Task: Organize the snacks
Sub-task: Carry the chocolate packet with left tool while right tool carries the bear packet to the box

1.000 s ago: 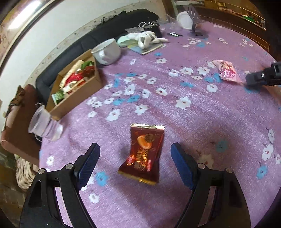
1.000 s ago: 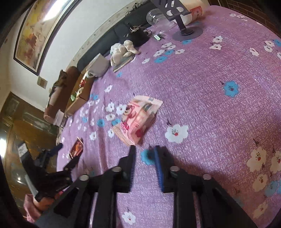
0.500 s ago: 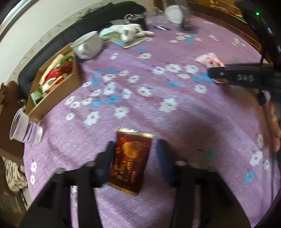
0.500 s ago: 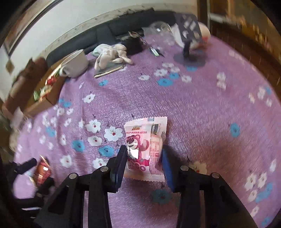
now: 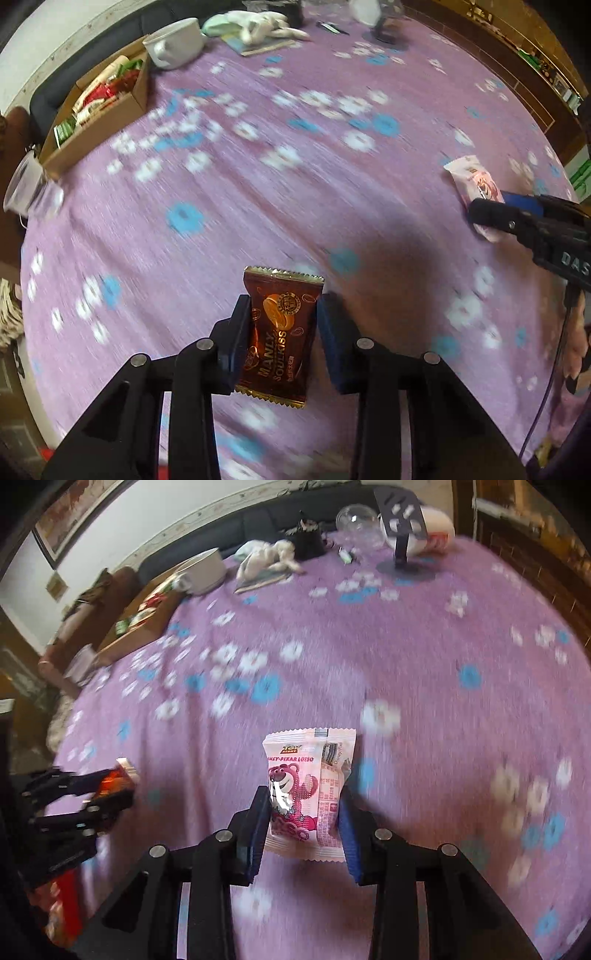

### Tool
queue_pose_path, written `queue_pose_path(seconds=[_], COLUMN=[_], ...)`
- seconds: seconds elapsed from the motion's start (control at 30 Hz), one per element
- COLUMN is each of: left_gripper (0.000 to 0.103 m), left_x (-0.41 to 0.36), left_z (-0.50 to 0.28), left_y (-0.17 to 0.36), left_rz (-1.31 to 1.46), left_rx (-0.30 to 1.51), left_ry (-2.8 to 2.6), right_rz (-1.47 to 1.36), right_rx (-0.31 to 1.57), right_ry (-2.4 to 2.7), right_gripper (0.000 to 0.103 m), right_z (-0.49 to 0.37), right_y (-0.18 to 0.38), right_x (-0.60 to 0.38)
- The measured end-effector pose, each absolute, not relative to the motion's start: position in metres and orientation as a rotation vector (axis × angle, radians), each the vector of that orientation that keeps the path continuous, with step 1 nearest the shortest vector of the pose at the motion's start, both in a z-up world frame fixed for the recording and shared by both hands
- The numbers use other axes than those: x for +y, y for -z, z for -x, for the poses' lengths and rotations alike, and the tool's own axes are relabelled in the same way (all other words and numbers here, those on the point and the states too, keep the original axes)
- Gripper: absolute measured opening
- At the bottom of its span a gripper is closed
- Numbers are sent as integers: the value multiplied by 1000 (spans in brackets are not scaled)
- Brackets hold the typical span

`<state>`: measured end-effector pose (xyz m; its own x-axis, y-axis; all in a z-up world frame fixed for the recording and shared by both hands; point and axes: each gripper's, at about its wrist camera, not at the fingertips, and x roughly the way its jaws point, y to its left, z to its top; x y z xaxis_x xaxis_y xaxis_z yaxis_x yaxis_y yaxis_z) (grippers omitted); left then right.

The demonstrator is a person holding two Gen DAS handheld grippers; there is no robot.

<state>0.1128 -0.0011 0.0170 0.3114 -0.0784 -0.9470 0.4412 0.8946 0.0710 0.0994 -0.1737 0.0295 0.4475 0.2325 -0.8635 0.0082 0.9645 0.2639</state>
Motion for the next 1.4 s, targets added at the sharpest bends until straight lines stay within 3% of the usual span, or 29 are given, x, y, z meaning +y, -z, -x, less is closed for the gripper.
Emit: queue_pose_path(seconds=[0.43, 0.53, 0.57, 0.8, 0.93, 1.07, 1.4], left_gripper=[34, 61, 75, 79, 75, 35, 31], left_x=[-2, 0, 0, -15, -11, -7, 14], left_z=[33, 39, 39, 35, 40, 46, 56], left_y=[-19, -19, -19, -6, -5, -10, -13], left_rz=[-74, -34, -42, -190, -173, -162, -41], left_rx=[1146, 1131, 1126, 1019, 962, 927, 911], left_ry=[426, 392, 366, 291, 315, 329, 339], right_rz=[-186, -134, -125, -97, -89, -88, -5], right_rx=[1060, 1030, 1017, 949, 939, 937, 939], right_ry=[-229, -227, -223, -198, -195, -171, -110], right_gripper=[37, 37, 38, 45, 48, 39, 38], right_z=[31, 45, 48, 49, 45, 45, 47], right_y=[-28, -28, -28, -25, -24, -24, -23], right_x=[-173, -170, -169, -163, -160, -161, -149])
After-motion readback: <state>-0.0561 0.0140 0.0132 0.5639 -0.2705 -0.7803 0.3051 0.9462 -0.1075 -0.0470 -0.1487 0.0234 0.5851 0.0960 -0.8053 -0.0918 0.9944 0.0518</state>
